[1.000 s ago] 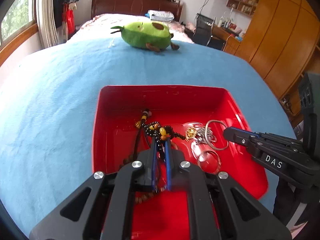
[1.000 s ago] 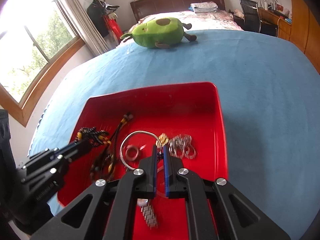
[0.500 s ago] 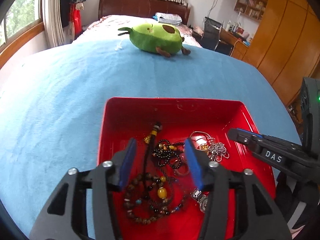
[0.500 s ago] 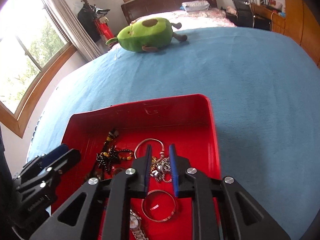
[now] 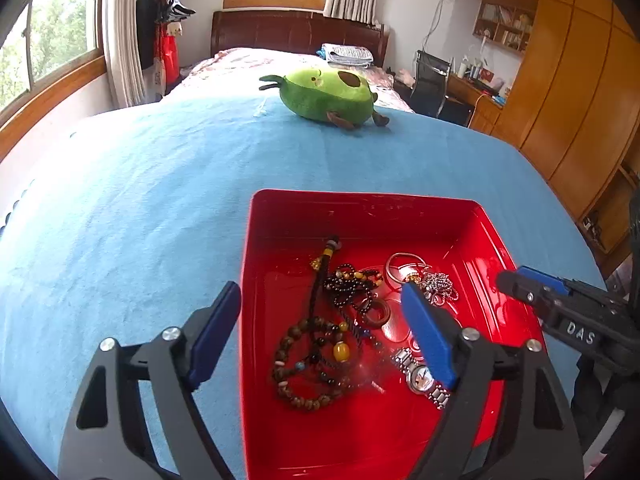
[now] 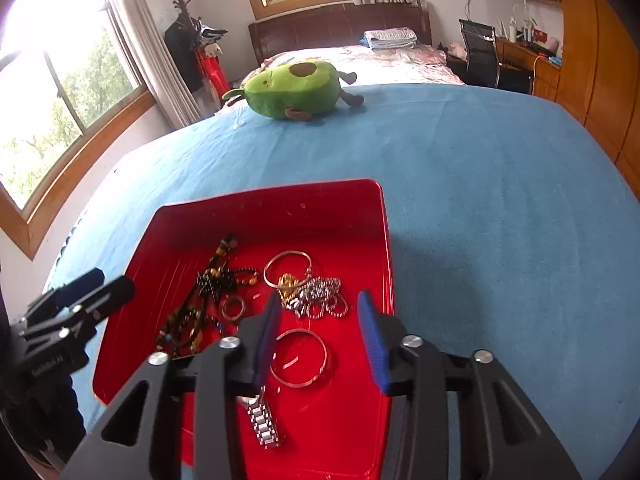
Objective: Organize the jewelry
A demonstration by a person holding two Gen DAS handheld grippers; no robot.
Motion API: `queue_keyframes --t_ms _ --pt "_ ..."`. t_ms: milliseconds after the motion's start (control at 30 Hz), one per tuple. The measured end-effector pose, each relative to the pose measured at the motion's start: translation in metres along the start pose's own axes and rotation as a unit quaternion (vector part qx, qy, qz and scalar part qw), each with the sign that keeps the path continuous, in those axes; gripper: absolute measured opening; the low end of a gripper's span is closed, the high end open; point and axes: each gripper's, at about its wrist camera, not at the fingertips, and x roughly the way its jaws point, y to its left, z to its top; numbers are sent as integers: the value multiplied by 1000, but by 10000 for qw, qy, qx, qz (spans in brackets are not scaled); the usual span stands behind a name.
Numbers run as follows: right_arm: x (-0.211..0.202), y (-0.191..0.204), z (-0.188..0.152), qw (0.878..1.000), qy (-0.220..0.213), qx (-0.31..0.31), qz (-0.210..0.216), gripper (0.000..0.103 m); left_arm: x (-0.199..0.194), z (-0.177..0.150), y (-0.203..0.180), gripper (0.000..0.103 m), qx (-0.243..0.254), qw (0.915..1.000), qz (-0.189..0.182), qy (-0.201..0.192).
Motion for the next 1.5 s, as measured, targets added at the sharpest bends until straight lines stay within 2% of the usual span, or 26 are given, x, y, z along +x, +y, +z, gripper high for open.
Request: queue_keyframes --t_ms 133,267,500,633,767,933,1300,1500 --pt "-8 1 -8 10000 -36 -17 -14 51 -9 -5 2 90 22 10000 76 -36" --pt "-17 3 -15 9999 -116 -60 -89 63 -15 -13 6 91 19 9999 157 49" --pt "-24 9 -29 9998 -86 -162 -120 75 -23 -30 11 93 -39 9996 139 227" --pt "-29 13 -36 9997 -91 -185 -117 82 -29 -42 11 95 31 9994 239 237" --pt "-33 18 -43 9997 -57 -213 -103 93 -35 -51 11 96 50 9992 320 212" --pt "-41 23 -55 9995 -94 -280 -86 99 -43 -62 10 96 84 9991 364 186" --pt "-57 25 -86 9985 -151 -376 -377 99 -63 -93 18 96 -148 9991 369 153" --pt "-65 29 -98 9986 -126 -459 -243 99 -74 -104 17 96 -178 9988 434 121"
